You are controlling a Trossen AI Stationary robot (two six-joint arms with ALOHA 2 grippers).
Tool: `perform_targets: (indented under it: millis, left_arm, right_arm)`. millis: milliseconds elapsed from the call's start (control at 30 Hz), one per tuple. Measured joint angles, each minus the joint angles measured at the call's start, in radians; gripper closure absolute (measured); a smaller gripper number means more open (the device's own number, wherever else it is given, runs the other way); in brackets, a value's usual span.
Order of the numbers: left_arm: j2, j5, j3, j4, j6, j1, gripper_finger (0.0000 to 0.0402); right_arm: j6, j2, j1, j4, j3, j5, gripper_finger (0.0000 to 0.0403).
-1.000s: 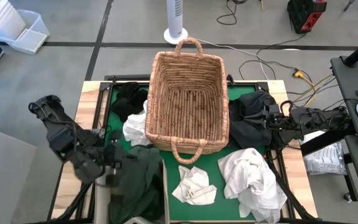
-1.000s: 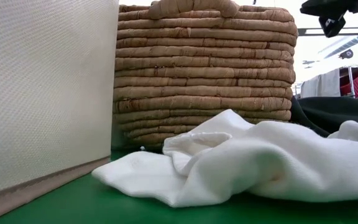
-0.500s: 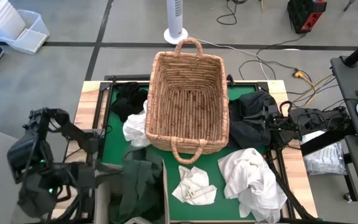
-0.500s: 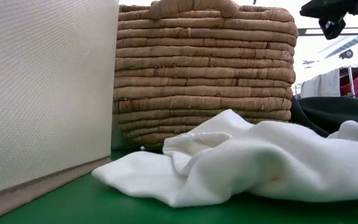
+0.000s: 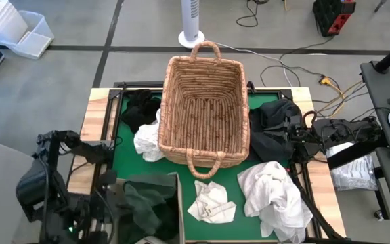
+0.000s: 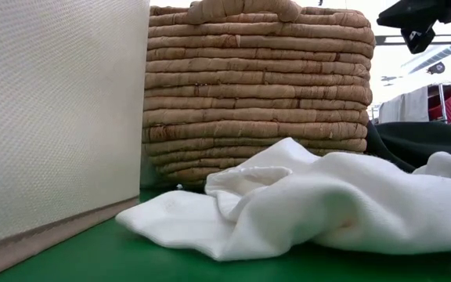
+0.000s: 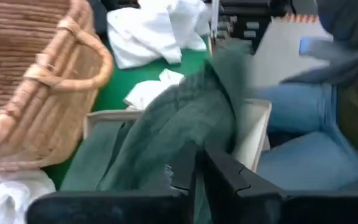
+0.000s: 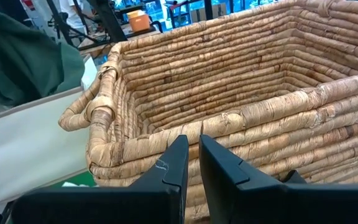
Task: Sort clothes
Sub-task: Put the green shirt into the gray laundry bin, then put the middle white shorts into the brown laundry bin
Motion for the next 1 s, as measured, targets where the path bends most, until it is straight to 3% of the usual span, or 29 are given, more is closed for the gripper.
perform_targets:
  millis: [300, 433, 667, 1000]
  left_arm:
    - [-0.012, -0.014, -0.06, -0.024, -0.06, 0.031, 0.0329]
    - [-0.02, -0.072, -0.09, -0.025, -0.006, 0.062, 0.0306]
    - [-0.039, -0.074, -0.177, -0.025, 0.116, 0.132, 0.029]
    - [-0.218, -0.144, -0.496, -0.025, 0.139, 0.249, 0.029]
  right_arm:
    - [0.001, 0.0, 0.0, 0.0, -0.005, 0.0, 0.0371]
    - [0.0, 0.0, 0.0, 0.001, -0.005, 0.0, 0.0371]
    - [-0.002, 0.0, 0.0, 0.0, -0.007, 0.0, 0.0371]
    - [-0.018, 0.0, 0.0, 0.001, -0.009, 0.001, 0.0371]
